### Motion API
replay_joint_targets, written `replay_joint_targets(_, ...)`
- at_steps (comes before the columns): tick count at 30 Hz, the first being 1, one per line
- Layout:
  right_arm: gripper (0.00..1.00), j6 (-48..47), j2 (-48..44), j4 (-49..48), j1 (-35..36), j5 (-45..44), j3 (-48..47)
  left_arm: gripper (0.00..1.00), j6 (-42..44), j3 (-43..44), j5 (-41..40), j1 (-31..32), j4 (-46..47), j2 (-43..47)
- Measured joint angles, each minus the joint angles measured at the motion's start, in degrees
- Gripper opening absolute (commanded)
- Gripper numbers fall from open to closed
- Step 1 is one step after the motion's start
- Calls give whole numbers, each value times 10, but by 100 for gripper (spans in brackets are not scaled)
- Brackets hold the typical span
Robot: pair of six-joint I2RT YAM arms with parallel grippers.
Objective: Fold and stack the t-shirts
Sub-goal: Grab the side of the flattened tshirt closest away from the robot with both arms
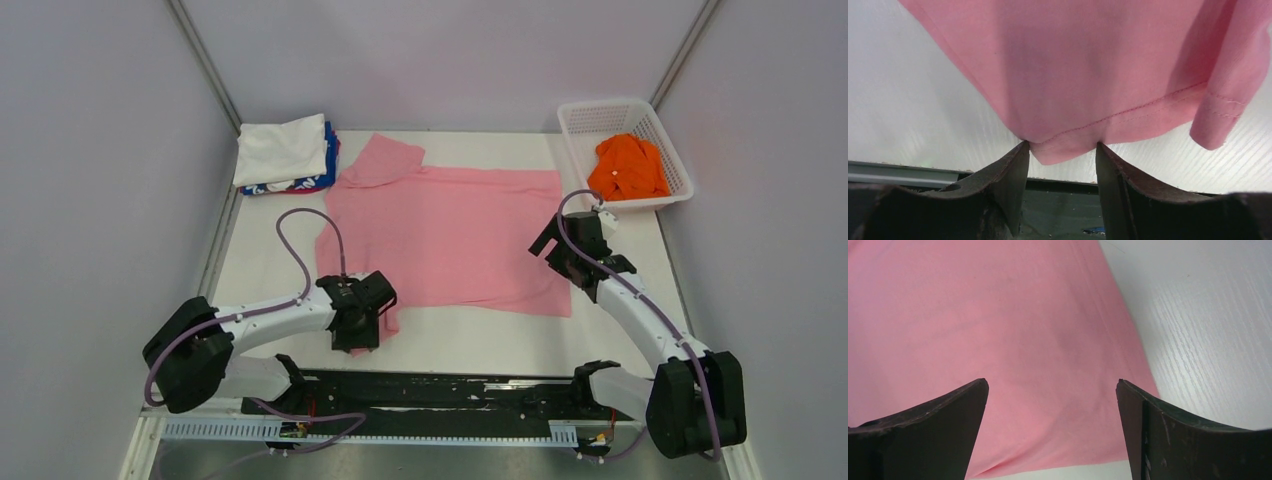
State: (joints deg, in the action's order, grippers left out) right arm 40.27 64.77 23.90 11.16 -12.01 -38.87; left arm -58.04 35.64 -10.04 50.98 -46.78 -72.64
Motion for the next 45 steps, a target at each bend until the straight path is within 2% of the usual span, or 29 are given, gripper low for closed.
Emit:
replay_joint_targets(3, 100, 2, -5, 0, 0, -1, 8, 49, 0, 9, 4, 0, 3, -15)
replay_joint_targets(8, 100, 17, -31, 4, -3, -2, 28, 2, 2, 28, 10, 0, 16, -45)
replay_joint_targets(9, 100, 23, -41, 6, -5, -3, 34, 0, 1, 32, 9, 1, 14, -50)
replay_joint_targets(12, 100, 42, -73, 21, -15, -7, 52, 0, 3, 41, 9, 1, 7, -59)
replay_joint_targets(21, 83, 100, -134, 98, -19, -10, 97, 0, 5, 41, 4, 3, -49, -28)
replay_joint_targets(24, 70, 117, -129, 115, -19, -9, 115, 0, 5, 41, 0, 3, -82, 4)
replay_joint_targets(28, 67, 135, -103, 132, -20, -8, 120, 0, 9, 41, 4, 3, -111, 37)
replay_joint_targets(32, 58, 151, -76, 136, -20, -14, 127, 0, 12, 41, 10, 4, -119, 62)
replay_joint_targets(38, 18, 167, -51, 132, -20, -36, 121, 0, 14, 41, 10, 4, -123, 94)
replay_joint_targets(40, 1, 168, -49, 132, -20, -40, 121, 0, 14, 41, 11, 4, -123, 96)
replay_joint_targets(45, 0, 170, -61, 139, -20, -31, 123, 0, 13, 41, 21, 4, -129, 105)
